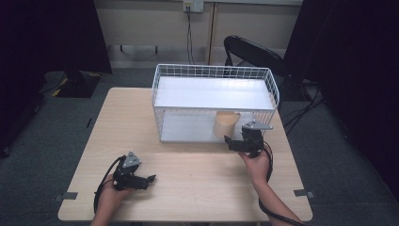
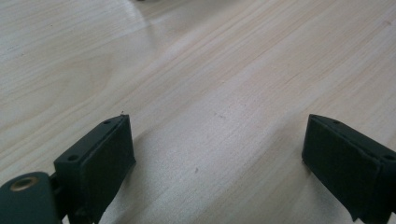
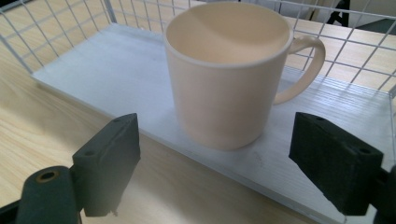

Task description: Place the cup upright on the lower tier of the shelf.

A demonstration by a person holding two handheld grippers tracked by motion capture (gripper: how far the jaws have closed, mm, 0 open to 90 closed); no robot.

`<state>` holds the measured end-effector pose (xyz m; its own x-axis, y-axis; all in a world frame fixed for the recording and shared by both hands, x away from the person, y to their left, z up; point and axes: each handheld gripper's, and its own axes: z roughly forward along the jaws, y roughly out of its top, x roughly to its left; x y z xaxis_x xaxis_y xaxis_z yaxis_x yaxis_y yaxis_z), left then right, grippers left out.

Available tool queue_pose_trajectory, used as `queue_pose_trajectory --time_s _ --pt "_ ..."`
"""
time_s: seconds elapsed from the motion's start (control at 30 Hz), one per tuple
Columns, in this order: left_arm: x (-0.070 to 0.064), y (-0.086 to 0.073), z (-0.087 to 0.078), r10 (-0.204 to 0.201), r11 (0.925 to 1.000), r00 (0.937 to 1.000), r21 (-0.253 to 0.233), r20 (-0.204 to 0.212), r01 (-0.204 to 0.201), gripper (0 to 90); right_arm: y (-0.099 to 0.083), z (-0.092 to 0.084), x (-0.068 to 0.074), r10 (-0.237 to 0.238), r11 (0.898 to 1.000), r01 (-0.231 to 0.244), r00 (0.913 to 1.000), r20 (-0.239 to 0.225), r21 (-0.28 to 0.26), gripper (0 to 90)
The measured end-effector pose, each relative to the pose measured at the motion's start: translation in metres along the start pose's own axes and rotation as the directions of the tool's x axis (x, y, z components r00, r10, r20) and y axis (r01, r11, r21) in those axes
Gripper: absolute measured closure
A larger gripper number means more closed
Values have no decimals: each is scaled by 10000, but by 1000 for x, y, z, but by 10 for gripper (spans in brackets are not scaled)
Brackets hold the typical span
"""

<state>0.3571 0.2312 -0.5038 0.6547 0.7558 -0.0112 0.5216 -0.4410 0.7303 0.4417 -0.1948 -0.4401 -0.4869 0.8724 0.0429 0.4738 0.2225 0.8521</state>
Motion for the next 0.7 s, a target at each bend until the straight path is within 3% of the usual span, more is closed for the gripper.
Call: queue_pose_trajectory --time_s 0.13,0.2,0.43,0.7 --pt "0 0 0 0 10000 10000 0 1 0 87 -1 -1 0 -109 9999 108 9999 -31 -61 140" --pt "0 0 0 2 10000 10000 0 0 -2 87 -2 -5 0 -230 9997 224 9982 -556 -121 129" --pt "0 0 0 11 10000 10000 -14 3 -11 87 -3 -7 5 -699 9975 702 9961 -544 38 128" --pt "0 0 0 5 10000 10000 -13 2 -5 87 -5 -12 7 -710 9973 721 9951 -682 138 128"
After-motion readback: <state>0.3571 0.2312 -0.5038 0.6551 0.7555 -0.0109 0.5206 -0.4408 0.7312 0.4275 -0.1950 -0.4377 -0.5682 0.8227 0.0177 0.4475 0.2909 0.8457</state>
